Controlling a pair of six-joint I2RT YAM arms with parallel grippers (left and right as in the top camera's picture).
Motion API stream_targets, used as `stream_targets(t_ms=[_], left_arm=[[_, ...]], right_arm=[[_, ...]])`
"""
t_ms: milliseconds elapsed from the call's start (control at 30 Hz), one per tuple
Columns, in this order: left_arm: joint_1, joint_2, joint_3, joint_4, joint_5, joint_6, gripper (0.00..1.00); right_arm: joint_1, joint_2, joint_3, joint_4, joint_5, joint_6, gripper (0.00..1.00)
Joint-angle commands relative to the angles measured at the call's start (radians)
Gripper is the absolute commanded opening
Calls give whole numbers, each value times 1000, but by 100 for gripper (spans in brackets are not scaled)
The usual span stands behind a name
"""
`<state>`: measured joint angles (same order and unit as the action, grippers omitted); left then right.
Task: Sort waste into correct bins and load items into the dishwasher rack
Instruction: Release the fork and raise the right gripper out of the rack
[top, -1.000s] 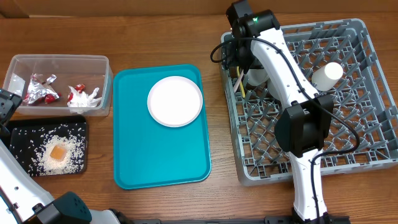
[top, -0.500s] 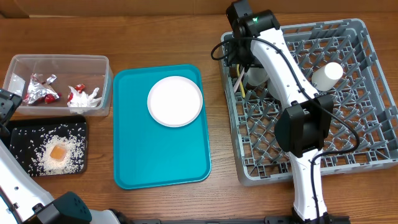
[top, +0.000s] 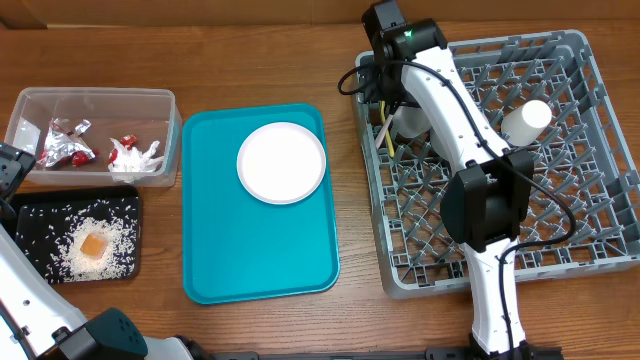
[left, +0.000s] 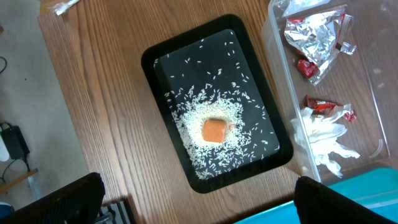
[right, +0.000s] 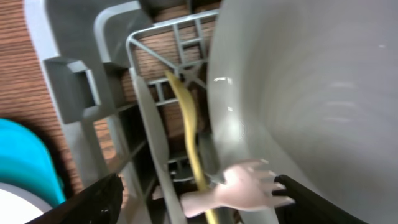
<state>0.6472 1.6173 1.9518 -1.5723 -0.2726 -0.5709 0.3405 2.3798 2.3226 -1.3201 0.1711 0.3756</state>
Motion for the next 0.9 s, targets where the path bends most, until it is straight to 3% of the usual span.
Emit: stream_targets(t_ms=[0, 267, 567, 867], left_arm=[[0, -7, 3, 0, 4, -13, 100], [0, -7, 3, 0, 4, -13, 100], [0, -7, 3, -1, 4, -13, 100], [0, -7, 3, 0, 4, -13, 100]], right_arm=[[0, 10, -5, 20, -73, 10, 79], [0, 6, 4, 6, -88, 10, 68], [0, 6, 101, -52, -302, -112, 68], [0, 5, 101, -47, -337, -141, 68]])
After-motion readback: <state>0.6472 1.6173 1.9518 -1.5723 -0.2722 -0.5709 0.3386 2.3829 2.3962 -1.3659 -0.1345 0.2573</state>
